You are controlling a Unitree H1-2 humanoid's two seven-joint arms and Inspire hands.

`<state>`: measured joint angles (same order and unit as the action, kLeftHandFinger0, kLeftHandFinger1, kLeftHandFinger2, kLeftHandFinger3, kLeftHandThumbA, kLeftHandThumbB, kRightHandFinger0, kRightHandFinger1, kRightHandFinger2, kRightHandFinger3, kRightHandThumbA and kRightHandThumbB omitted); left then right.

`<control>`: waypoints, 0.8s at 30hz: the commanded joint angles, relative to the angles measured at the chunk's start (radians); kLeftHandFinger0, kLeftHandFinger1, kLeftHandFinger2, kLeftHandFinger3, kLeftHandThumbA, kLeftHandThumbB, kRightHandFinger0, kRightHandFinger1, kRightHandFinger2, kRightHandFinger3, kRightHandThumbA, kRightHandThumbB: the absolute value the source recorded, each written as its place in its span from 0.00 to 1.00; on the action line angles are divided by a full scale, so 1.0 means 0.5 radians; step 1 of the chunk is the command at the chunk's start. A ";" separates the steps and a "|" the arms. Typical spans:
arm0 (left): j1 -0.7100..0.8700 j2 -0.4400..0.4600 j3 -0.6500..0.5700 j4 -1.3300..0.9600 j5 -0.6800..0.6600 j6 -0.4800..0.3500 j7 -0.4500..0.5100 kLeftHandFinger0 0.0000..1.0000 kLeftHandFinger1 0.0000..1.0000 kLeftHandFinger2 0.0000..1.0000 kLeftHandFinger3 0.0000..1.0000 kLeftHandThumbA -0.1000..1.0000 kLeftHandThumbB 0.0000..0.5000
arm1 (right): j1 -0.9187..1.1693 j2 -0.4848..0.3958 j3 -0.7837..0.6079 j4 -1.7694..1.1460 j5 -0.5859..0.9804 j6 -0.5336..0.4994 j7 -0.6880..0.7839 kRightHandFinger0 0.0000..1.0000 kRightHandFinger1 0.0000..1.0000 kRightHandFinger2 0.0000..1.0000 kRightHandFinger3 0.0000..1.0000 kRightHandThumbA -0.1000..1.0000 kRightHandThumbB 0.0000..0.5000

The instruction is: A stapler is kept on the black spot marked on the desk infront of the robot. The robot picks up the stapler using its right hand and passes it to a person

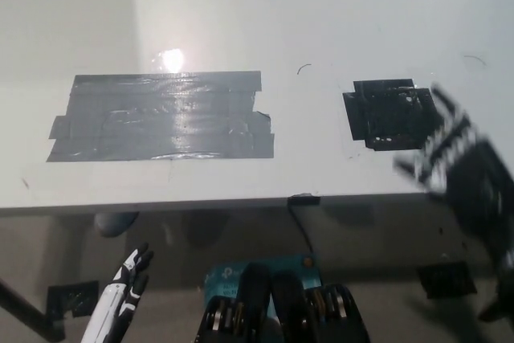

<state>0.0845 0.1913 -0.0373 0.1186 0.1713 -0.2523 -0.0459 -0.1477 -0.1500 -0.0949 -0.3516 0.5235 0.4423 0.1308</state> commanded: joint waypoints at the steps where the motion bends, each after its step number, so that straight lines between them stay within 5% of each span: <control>1: 0.029 -0.005 0.055 -0.012 -0.134 -0.111 0.008 1.00 1.00 1.00 1.00 1.00 0.42 | 0.527 -0.021 0.136 -0.257 -0.130 -0.529 0.316 1.00 1.00 1.00 1.00 1.00 0.98; 4: 0.048 -0.007 0.057 0.011 -0.143 -0.136 0.008 1.00 1.00 1.00 1.00 1.00 0.43 | 0.598 0.007 0.175 0.073 -0.231 -0.690 0.330 1.00 1.00 1.00 1.00 1.00 0.87; 8: 0.068 -0.021 0.051 0.016 -0.140 -0.139 0.017 1.00 1.00 1.00 1.00 1.00 0.43 | 0.619 0.019 0.211 0.436 -0.312 -0.822 0.333 1.00 1.00 1.00 1.00 1.00 0.84; 12: 0.066 -0.010 0.063 0.034 -0.130 -0.165 0.031 1.00 1.00 1.00 1.00 1.00 0.44 | 0.572 0.023 0.239 0.678 -0.329 -0.931 0.370 1.00 1.00 1.00 1.00 1.00 0.63; 24: 0.040 -0.031 0.074 0.054 -0.109 -0.159 0.057 1.00 1.00 1.00 1.00 1.00 0.45 | 0.526 -0.011 0.251 0.759 -0.363 -0.959 0.369 1.00 1.00 1.00 1.00 1.00 0.69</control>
<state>0.1079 0.1815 -0.0158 0.1486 0.1279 -0.2705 -0.0429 0.1413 -0.1440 0.0248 0.0271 0.3812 0.0880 0.2614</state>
